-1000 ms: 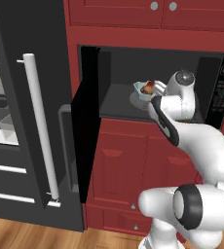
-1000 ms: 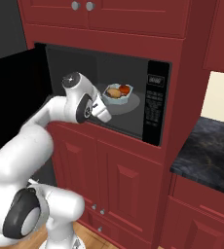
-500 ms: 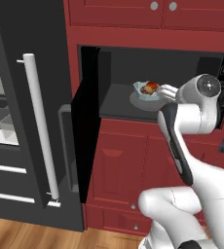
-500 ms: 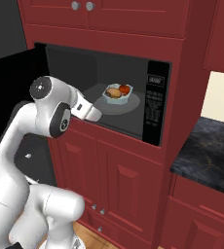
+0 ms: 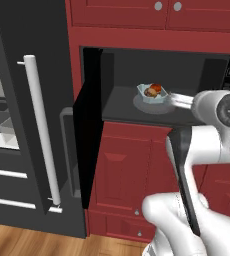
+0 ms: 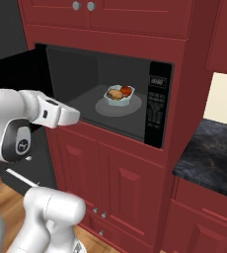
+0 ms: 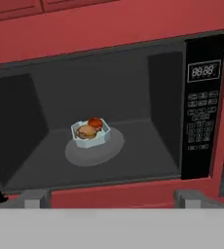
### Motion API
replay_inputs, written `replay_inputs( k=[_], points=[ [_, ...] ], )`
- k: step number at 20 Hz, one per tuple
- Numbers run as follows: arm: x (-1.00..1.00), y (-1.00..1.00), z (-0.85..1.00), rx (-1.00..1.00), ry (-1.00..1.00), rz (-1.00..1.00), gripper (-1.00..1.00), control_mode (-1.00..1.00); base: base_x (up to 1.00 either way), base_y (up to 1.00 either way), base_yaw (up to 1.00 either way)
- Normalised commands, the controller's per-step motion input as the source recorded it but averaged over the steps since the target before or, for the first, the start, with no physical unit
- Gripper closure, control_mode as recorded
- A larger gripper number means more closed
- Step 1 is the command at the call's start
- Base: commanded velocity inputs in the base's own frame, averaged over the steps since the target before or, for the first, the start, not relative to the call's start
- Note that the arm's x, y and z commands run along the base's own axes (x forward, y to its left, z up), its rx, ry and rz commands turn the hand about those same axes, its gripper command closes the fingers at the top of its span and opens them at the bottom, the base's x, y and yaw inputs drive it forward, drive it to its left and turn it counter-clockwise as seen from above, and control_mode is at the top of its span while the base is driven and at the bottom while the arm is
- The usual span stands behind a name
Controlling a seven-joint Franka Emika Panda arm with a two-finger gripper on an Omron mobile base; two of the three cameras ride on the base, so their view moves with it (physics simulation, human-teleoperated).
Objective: Place the tupperware containing the chicken drumstick and tomato meal in the microwave. Close the microwave door and press the start button to reheat the meal.
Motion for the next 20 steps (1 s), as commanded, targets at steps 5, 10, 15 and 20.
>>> replay_inputs(
  k=[5, 10, 15, 20],
  points=[
    [-1.00, 0.41, 0.34, -0.25, -0.02, 0.14, -1.00, -1.00, 0.00, 0.00, 0.00],
    [-1.00, 0.70, 0.30, -0.40, 0.19, 0.19, -1.00, -1.00, 0.00, 0.00, 0.00],
    [-0.57, 0.74, 0.03, -0.51, 0.19, 0.05, -1.00, -1.00, 0.00, 0.00, 0.00],
    [0.00, 0.70, 0.00, -0.43, 0.03, 0.00, -1.00, -1.00, 0.00, 0.00, 0.00]
  ],
)
